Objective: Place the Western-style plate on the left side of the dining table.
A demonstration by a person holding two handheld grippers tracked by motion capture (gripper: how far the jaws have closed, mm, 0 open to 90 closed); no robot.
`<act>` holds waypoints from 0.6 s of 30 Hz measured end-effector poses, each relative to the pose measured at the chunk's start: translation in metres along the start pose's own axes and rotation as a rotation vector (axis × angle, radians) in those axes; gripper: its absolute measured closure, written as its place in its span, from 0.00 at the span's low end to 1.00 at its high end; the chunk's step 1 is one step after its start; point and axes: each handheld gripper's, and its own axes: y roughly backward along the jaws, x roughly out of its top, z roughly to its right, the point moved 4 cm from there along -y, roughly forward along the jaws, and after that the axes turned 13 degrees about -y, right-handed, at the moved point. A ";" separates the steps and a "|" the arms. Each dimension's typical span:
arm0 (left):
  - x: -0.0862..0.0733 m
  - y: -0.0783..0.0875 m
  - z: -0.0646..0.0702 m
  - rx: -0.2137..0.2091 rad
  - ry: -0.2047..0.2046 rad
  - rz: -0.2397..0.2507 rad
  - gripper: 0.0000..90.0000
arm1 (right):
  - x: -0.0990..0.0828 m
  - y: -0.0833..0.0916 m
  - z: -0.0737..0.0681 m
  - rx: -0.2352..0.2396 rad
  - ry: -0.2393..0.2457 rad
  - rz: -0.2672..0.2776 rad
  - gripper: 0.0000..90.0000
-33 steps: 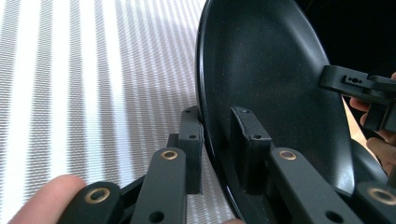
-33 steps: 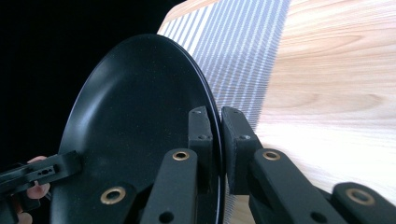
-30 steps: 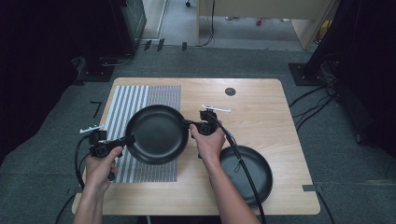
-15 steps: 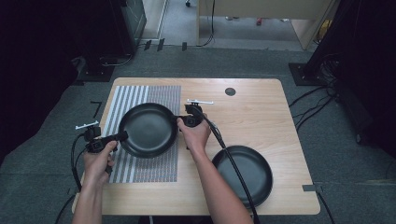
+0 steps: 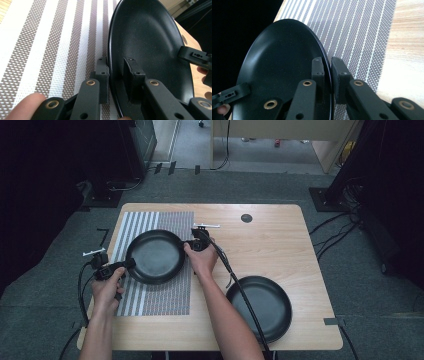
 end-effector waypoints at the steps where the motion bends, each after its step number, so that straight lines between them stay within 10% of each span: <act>1: 0.000 -0.002 -0.002 0.009 0.001 0.002 0.84 | 0.001 -0.004 0.001 0.000 -0.007 -0.001 0.91; 18: -0.003 -0.019 -0.013 0.038 0.033 0.027 0.82 | 0.010 -0.026 0.003 -0.047 -0.019 -0.005 0.92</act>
